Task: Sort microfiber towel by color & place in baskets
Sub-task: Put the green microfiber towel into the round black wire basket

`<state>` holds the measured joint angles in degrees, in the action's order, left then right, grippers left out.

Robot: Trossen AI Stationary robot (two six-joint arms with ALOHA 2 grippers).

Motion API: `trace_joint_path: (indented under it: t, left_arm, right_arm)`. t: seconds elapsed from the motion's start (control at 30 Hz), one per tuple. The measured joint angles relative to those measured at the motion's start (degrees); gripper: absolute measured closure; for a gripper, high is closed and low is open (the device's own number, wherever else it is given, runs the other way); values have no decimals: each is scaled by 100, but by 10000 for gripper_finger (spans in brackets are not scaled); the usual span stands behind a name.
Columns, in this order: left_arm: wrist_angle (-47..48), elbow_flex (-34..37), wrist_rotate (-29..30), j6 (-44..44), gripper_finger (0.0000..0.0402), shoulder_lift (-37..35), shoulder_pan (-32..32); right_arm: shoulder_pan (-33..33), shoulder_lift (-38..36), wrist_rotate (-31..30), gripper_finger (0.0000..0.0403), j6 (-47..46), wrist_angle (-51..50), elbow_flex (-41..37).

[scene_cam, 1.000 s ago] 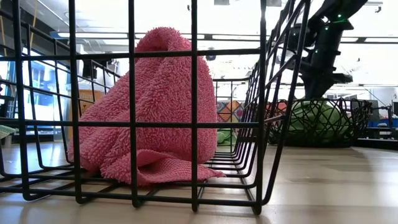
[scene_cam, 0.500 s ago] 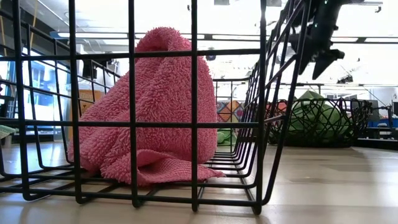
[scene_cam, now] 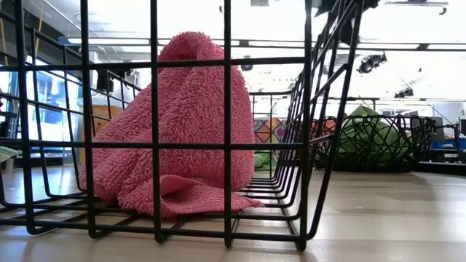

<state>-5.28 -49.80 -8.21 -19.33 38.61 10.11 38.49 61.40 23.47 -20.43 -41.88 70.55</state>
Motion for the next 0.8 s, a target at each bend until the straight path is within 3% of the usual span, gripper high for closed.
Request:
trace_joint_path:
  t: [0.17, 0.3, 0.6, 0.8]
  left_arm:
    - [-2, 0, 0, 2, 206, 0, 0]
    - [-2, 0, 0, 2, 206, 0, 0]
    - [6, 0, -1, 7, 206, 0, -1]
    - [399, -2, -10, 501, 206, 2, -2]
  right_arm:
    - [-972, -153, -21, 119, -344, 1896, -387]
    - [-1731, -142, -493, 119, -335, 3047, -609]
    - [-2983, 184, -1646, 119, 1404, 4073, -698]
    - [-3278, 362, -1999, 119, 1491, 4319, -699]
